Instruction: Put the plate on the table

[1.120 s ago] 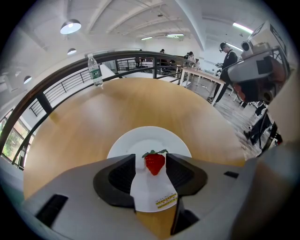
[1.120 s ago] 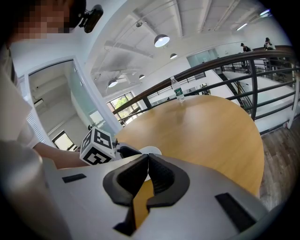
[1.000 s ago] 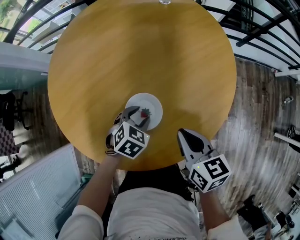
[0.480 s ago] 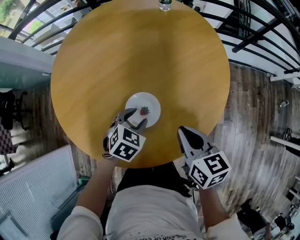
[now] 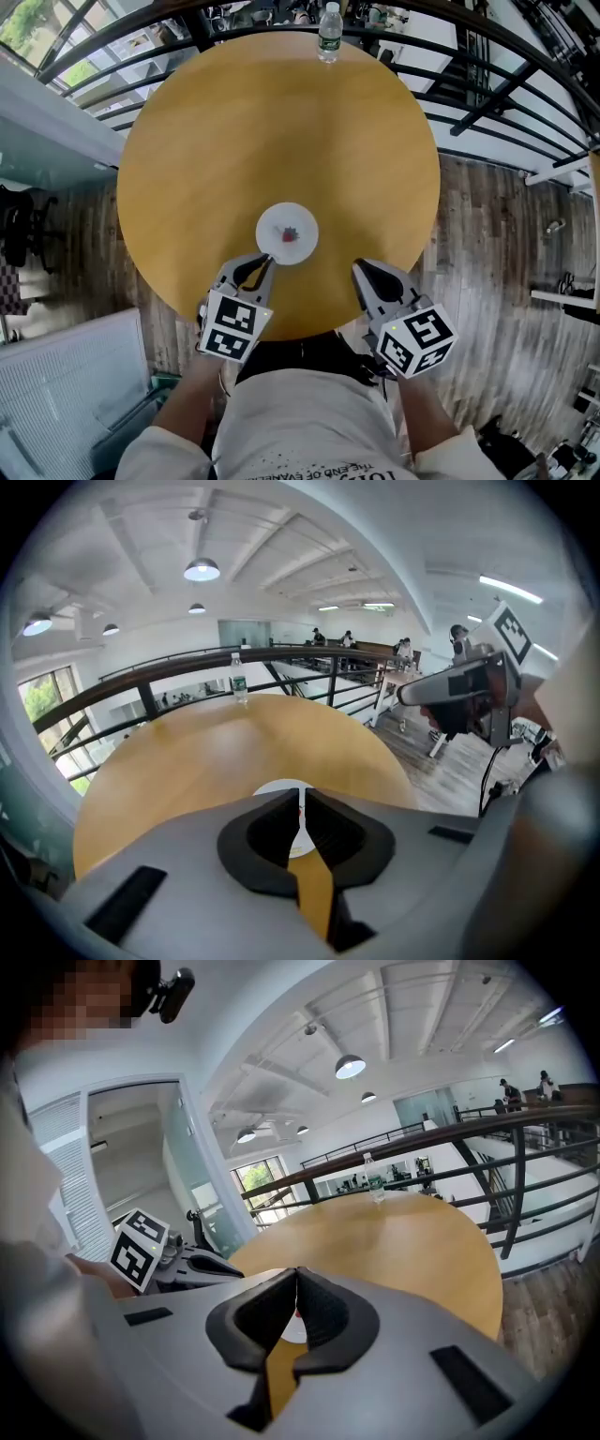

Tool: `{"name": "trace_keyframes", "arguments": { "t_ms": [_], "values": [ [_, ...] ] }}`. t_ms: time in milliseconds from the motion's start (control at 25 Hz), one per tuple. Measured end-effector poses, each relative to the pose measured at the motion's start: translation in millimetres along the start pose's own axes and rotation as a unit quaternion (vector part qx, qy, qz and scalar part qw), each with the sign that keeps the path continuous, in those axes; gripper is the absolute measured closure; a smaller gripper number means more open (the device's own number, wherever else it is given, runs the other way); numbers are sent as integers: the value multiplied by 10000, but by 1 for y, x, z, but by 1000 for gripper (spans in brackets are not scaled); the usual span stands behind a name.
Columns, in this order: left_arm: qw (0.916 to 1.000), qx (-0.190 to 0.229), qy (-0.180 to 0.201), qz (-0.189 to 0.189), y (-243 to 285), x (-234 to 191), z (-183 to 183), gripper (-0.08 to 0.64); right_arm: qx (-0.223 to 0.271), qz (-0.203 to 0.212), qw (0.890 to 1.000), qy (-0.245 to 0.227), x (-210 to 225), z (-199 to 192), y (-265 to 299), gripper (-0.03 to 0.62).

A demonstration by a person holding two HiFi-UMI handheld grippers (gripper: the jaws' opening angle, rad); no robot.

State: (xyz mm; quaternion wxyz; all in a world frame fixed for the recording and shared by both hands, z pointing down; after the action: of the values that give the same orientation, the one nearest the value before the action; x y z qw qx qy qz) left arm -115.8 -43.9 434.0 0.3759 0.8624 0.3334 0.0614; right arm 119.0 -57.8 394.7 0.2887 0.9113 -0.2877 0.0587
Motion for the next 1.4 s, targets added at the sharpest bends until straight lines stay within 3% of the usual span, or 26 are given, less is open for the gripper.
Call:
{"name": "trace_keyframes", "arguments": {
  "t_ms": [240,560,920,1400],
  "values": [
    [9971,616,-440,43,-46,24,2,535,305,104,9990,-325,-11,26,-23,566],
    [9919,1144,-546,59,-88,49,1,536,403,211,9979,-454,-34,31,-44,566],
    [9872,1386,-764,176,-109,65,-5,535,276,477,9959,-712,-57,24,-46,566],
    [9870,1401,-678,402,-111,60,-4,535,389,552,9940,-855,-55,35,-47,566]
  ]
}}
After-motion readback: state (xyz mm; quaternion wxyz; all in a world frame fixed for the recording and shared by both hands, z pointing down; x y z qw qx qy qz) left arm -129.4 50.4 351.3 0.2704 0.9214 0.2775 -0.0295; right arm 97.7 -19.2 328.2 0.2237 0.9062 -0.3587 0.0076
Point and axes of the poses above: the fingertips, and each gripper's own axes: y forward along the fingers, x to its right, z out of its top, the point moved 9 cm from there along -y, backward along the fingers, and after that the axes turned 9 degrees about -z, right-handed, at the moved point
